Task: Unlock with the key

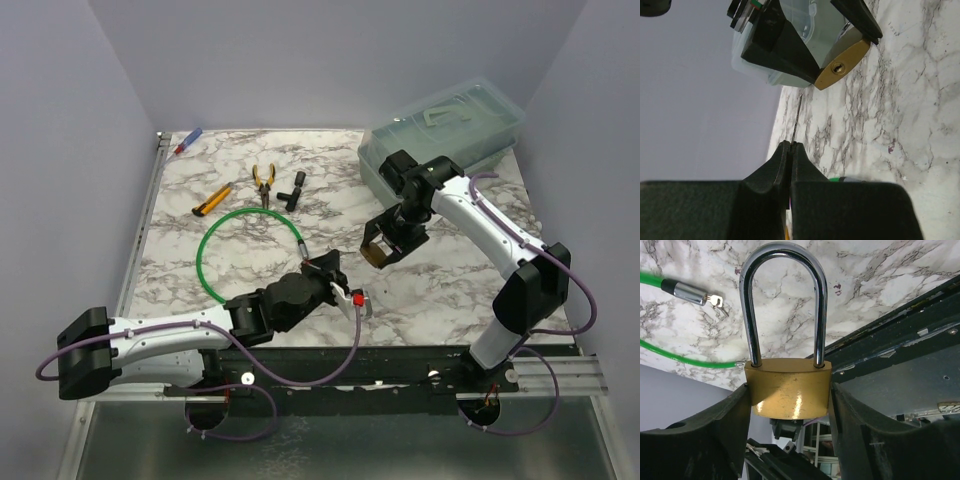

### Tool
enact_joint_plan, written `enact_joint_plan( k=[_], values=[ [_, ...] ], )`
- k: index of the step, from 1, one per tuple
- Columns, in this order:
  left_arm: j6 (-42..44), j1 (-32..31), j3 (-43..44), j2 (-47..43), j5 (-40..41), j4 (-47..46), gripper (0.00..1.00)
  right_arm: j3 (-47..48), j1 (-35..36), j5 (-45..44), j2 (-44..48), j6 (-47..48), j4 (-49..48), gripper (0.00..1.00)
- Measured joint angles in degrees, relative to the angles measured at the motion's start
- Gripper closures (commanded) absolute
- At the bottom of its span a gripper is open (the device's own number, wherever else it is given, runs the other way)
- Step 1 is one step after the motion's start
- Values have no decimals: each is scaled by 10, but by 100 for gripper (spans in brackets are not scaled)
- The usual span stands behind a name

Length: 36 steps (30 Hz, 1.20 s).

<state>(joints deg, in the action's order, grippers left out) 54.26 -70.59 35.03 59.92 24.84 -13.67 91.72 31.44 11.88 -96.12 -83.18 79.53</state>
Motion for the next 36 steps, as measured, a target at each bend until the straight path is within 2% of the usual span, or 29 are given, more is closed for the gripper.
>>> enact_joint_plan(
  k=[12, 24, 36],
  values=[
    [144, -20, -41, 14, 3, -86, 100, 0, 0, 10, 0, -9, 1, 100],
    [295, -50, -78, 82, 43, -186, 100, 1, 9, -6, -9, -15, 1, 100],
    [341, -52, -78, 121, 80, -248, 100, 1, 16, -9, -10, -35, 0, 100]
  ],
)
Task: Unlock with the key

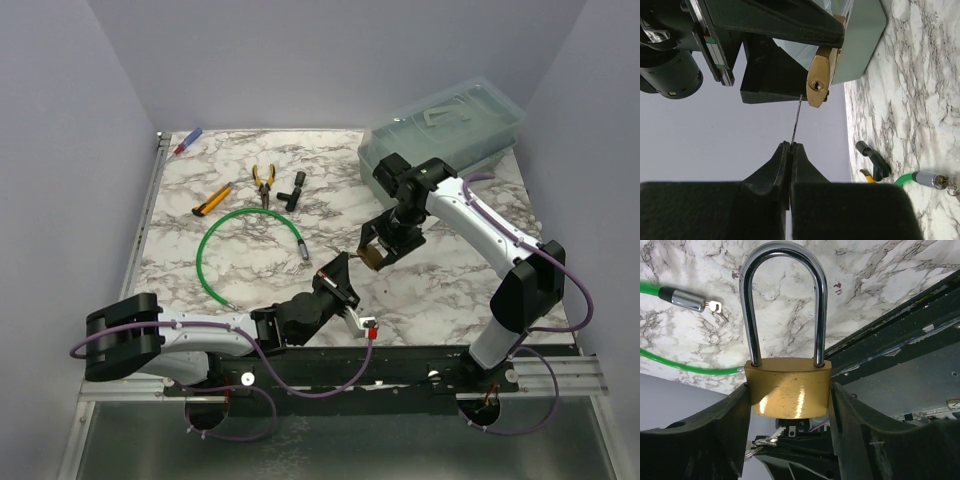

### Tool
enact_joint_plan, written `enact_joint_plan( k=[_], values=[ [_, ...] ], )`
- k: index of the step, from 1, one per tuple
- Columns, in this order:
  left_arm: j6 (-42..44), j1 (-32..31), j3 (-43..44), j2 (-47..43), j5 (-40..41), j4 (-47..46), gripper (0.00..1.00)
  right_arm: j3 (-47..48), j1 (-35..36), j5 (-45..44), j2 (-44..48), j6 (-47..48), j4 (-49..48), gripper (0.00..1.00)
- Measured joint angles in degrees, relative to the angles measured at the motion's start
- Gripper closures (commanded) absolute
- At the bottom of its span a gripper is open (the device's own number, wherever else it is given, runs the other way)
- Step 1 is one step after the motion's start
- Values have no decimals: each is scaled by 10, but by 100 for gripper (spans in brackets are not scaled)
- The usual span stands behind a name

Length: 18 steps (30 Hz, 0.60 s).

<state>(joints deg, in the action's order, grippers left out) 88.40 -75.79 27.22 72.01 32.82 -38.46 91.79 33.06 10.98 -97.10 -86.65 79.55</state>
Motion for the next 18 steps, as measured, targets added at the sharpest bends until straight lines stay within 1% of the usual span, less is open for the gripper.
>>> enact_joint_plan(
  k=[18],
  values=[
    [5, 0, 0, 20, 26, -18, 100, -21, 0, 1, 15, -51, -28, 100]
  ],
)
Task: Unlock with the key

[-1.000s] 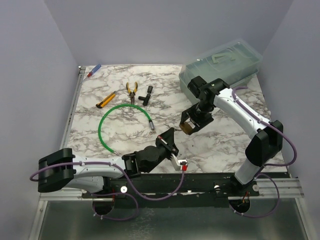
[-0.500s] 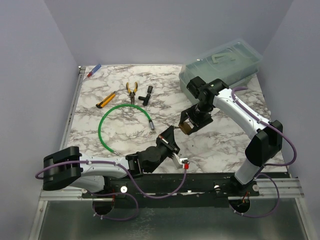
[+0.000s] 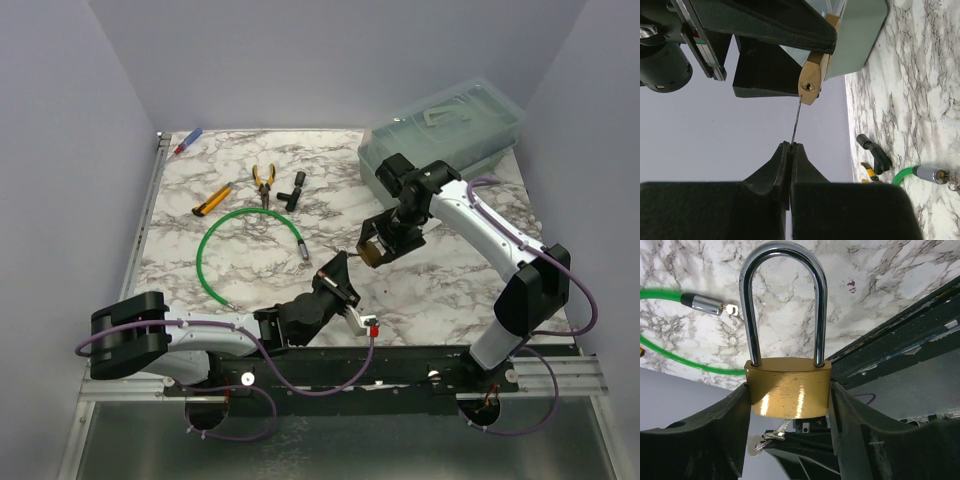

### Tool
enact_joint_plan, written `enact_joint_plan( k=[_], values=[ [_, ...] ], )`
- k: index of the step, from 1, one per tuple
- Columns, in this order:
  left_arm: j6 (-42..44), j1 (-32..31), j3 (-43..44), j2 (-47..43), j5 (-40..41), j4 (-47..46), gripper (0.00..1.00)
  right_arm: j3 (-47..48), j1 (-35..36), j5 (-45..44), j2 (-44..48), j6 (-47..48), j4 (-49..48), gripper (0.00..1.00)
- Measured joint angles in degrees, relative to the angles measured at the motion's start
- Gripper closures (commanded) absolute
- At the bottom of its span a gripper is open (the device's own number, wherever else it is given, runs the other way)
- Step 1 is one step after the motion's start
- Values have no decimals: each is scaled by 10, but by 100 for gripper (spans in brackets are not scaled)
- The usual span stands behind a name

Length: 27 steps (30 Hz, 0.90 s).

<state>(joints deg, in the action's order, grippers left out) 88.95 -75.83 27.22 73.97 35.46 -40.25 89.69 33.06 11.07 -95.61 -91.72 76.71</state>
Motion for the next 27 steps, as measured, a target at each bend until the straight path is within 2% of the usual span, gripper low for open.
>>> enact_joint_plan(
  k=[27],
  values=[
    [-9, 0, 14, 23, 23, -7, 100, -12, 0, 5, 9, -9, -29, 100]
  ],
)
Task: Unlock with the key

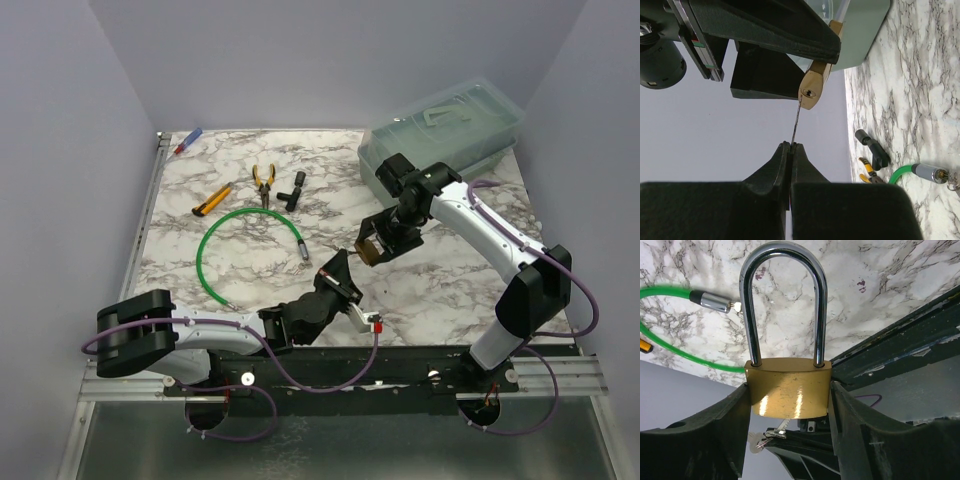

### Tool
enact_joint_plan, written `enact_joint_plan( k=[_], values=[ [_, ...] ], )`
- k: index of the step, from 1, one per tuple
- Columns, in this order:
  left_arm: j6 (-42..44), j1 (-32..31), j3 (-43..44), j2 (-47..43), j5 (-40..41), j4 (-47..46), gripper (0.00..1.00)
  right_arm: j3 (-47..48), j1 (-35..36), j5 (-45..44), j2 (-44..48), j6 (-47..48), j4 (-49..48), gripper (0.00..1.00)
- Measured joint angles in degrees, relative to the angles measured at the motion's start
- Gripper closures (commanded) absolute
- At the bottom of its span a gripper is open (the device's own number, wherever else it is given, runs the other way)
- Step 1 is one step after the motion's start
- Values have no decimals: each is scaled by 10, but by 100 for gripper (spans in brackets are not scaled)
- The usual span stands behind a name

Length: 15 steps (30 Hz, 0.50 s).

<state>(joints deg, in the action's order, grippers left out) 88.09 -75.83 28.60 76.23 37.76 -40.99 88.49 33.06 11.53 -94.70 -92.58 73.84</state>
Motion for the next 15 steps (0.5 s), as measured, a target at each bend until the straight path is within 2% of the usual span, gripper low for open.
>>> enact_joint_plan(
  k=[15],
  values=[
    [-5, 0, 4, 9, 5, -1, 100, -4, 0, 0, 11, -4, -9, 100]
  ],
)
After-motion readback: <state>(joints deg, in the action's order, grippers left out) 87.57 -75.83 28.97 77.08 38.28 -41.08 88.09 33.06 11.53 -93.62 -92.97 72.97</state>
